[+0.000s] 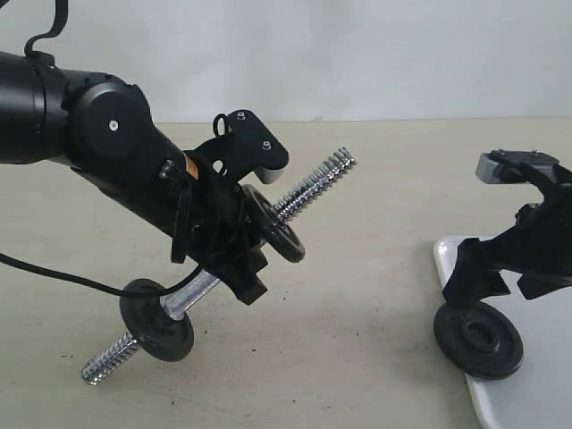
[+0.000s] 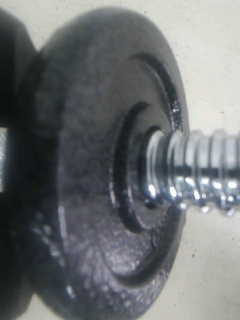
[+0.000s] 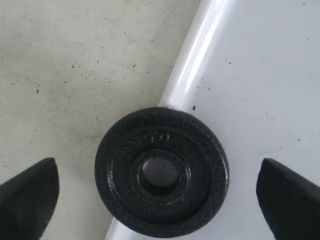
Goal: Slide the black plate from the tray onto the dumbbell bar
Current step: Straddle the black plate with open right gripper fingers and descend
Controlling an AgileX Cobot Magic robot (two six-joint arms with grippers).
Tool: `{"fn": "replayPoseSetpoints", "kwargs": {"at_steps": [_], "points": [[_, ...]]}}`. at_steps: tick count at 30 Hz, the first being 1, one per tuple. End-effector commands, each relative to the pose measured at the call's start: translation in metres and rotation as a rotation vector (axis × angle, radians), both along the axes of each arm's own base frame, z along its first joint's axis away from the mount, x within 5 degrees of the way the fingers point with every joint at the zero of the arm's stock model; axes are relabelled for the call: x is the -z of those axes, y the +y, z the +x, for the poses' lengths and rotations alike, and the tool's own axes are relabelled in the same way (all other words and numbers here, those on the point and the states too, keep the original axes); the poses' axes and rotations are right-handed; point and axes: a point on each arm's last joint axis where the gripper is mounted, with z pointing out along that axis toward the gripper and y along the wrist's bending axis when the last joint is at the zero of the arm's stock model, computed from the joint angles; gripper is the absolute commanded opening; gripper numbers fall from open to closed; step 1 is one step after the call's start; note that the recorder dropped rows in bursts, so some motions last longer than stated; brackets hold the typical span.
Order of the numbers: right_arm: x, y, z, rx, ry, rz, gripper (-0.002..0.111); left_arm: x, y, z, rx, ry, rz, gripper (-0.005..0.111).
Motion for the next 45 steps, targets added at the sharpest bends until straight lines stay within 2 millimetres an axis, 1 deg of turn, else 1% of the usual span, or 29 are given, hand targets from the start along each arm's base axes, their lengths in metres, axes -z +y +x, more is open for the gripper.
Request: {"fn": "replayPoseSetpoints", "kwargs": {"at_steps": [1, 10, 14, 18, 20, 23, 29, 40, 45], "points": [[-0.001, -0.002, 0.0, 0.019, 0.0, 0.0, 0.101, -0.033, -0.003, 0.005, -0.038, -0.129, -0.124, 0.004], [-0.001, -0.002, -0.001, 0.048, 0.029, 0.007, 0.101, -0.033, -0.003, 0.005, -0.038, -0.129, -0.124, 0.004], [0.001, -0.002, -0.003, 0.047, 0.044, -0.046, 0.101, -0.033, -0.003, 0.005, -0.038, -0.129, -0.124, 0.004], [0.009, 0.012, -0.007, 0.002, 0.014, -0.109, 0.101, -0.033, -0.003, 0.005, -0.038, -0.129, -0.124, 0.004], [0.012, 0.021, -0.008, -0.019, -0.031, -0.12, 0.101, -0.033, -0.003, 0.005, -0.038, -0.129, -0.124, 0.004], [0.014, 0.028, -0.009, -0.034, -0.058, -0.126, 0.101, -0.033, -0.003, 0.004, -0.036, -0.12, -0.119, 0.004], [0.016, 0.022, -0.01, -0.015, -0.045, -0.187, 0.101, -0.033, -0.003, 0.004, -0.037, -0.122, -0.12, 0.004], [0.017, 0.023, -0.015, 0.003, 0.025, -0.173, 0.101, -0.033, -0.003, 0.004, -0.037, -0.122, -0.12, 0.004], [0.029, 0.02, -0.024, 0.02, 0.017, -0.18, 0.101, -0.033, -0.003, 0.004, -0.037, -0.122, -0.12, 0.004]]}}
